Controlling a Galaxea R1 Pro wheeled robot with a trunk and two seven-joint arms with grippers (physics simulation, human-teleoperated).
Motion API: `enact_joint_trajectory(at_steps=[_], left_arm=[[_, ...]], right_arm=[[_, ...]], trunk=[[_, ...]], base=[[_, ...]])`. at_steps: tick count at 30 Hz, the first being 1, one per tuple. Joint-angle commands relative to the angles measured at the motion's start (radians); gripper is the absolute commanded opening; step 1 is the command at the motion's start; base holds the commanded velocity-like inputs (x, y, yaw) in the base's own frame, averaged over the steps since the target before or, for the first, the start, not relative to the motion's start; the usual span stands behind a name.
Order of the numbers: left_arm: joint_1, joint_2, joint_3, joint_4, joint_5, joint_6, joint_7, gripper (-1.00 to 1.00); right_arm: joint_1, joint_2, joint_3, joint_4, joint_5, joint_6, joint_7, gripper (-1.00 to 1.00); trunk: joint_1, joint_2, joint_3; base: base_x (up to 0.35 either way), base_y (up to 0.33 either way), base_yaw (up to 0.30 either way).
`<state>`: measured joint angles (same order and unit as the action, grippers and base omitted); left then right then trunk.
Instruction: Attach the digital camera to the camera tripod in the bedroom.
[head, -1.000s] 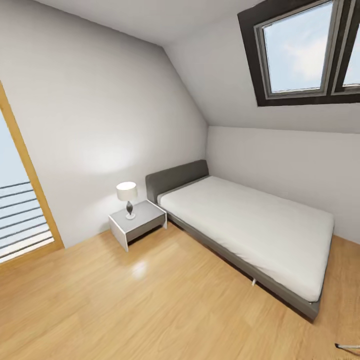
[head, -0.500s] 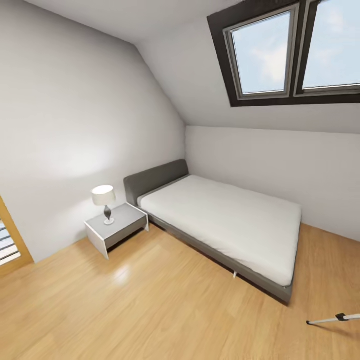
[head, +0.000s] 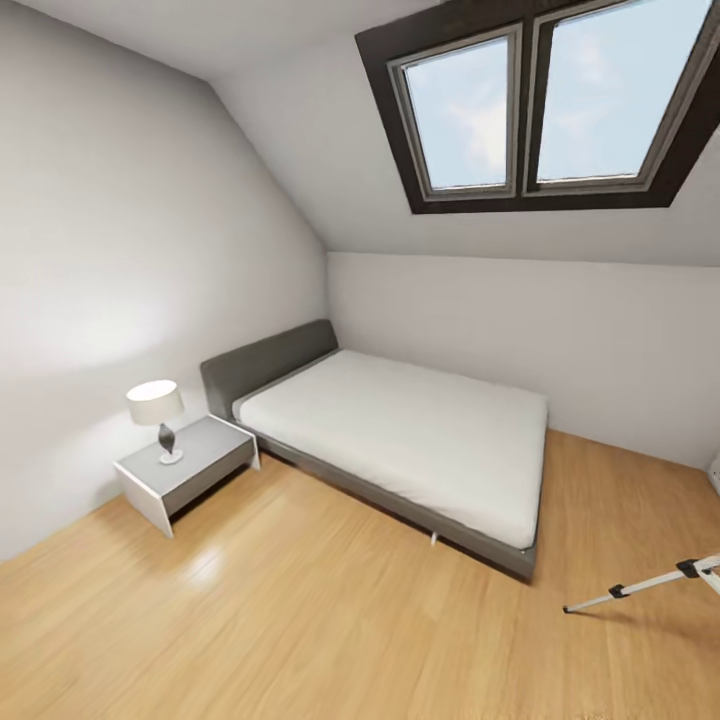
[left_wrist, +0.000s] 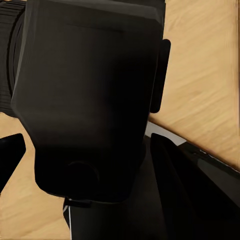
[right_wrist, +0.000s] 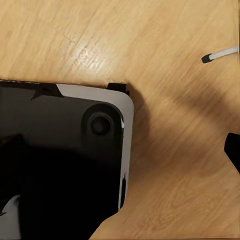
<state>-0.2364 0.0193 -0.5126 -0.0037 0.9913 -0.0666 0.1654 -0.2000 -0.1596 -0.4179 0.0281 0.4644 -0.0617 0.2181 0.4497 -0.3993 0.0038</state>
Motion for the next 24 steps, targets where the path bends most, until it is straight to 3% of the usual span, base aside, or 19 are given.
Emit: enact_joint_trajectory(at_steps=[1, 24], left_arm=[[0.000, 0.000, -0.009, 0.000, 0.007, -0.002, 0.002, -1.00], [0.000, -0.001, -0.009, 0.001, 0.007, -0.002, 0.002, -1.00]], right_arm=[[-0.001, -0.001, -0.016, 0.003, 0.005, -0.003, 0.001, 1.00], [-0.001, 0.002, -0.027, 0.004, 0.000, -0.001, 0.000, 1.00]], trunk=[[0.000, -0.001, 0.000], [0.000, -0.001, 0.000]], base=[[0.000, 0.000, -0.290], [0.000, 0.000, -0.293]])
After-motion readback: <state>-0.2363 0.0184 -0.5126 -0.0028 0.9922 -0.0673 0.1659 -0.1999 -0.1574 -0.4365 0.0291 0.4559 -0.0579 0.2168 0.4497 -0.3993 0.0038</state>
